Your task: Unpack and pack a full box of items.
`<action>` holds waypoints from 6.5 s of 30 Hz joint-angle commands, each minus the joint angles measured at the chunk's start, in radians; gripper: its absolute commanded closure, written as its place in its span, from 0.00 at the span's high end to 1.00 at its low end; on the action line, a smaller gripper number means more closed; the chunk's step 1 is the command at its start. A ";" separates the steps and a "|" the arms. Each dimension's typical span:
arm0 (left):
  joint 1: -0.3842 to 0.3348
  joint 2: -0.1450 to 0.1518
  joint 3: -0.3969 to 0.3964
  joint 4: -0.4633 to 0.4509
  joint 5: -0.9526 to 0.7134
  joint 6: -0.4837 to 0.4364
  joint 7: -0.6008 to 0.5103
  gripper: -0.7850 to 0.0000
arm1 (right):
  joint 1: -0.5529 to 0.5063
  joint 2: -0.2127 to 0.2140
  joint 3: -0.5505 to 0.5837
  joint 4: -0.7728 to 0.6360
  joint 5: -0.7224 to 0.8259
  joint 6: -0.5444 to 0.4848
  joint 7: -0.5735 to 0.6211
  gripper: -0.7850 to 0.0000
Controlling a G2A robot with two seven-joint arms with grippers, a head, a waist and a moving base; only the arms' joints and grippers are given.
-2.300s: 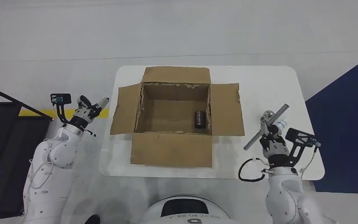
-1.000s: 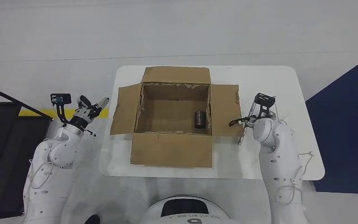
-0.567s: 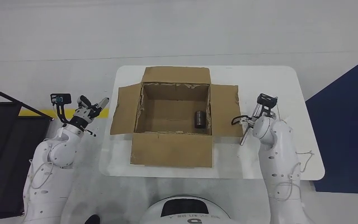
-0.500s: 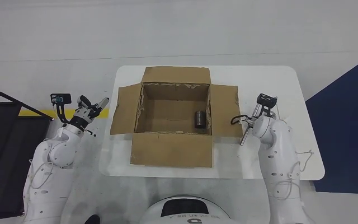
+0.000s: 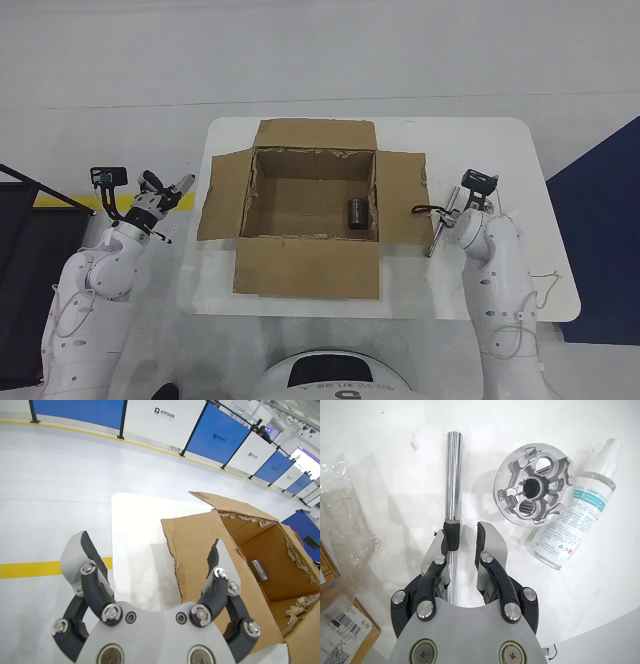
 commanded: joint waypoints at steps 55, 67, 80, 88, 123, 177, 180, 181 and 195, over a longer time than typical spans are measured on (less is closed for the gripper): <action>0.000 0.000 0.000 0.000 0.000 0.000 0.000 1.00 | -0.385 0.003 -0.114 -0.654 0.330 -0.473 -0.502 1.00; 0.000 0.000 0.000 0.000 0.000 0.000 0.000 1.00 | -0.164 0.003 -0.365 -0.637 0.164 -0.492 -0.283 1.00; 0.000 0.000 0.000 0.000 0.000 0.000 0.000 1.00 | 0.013 -0.014 -0.501 -0.568 0.130 -0.401 -0.112 1.00; 0.000 0.000 0.000 0.000 0.000 0.000 0.000 1.00 | 0.013 -0.014 -0.501 -0.568 0.130 -0.401 -0.112 1.00; 0.000 0.000 0.000 0.000 0.000 0.000 0.000 1.00 | 0.258 -0.064 -0.694 -0.186 -0.087 -0.180 0.076 1.00; 0.000 0.000 0.000 0.000 0.000 0.000 0.000 1.00 | 0.457 -0.136 -0.662 0.349 0.140 0.026 0.208 0.82; 0.000 0.000 0.000 0.000 0.000 0.000 0.000 1.00 | 0.476 -0.145 -0.677 0.387 0.138 0.049 0.201 0.79; 0.000 0.000 0.000 0.000 0.000 0.000 0.000 1.00 | 0.482 -0.148 -0.681 0.398 0.139 0.054 0.200 0.78; 0.000 0.000 0.000 0.000 0.000 0.000 0.000 1.00 | 0.430 -0.138 -0.612 0.294 0.235 -0.095 0.186 0.53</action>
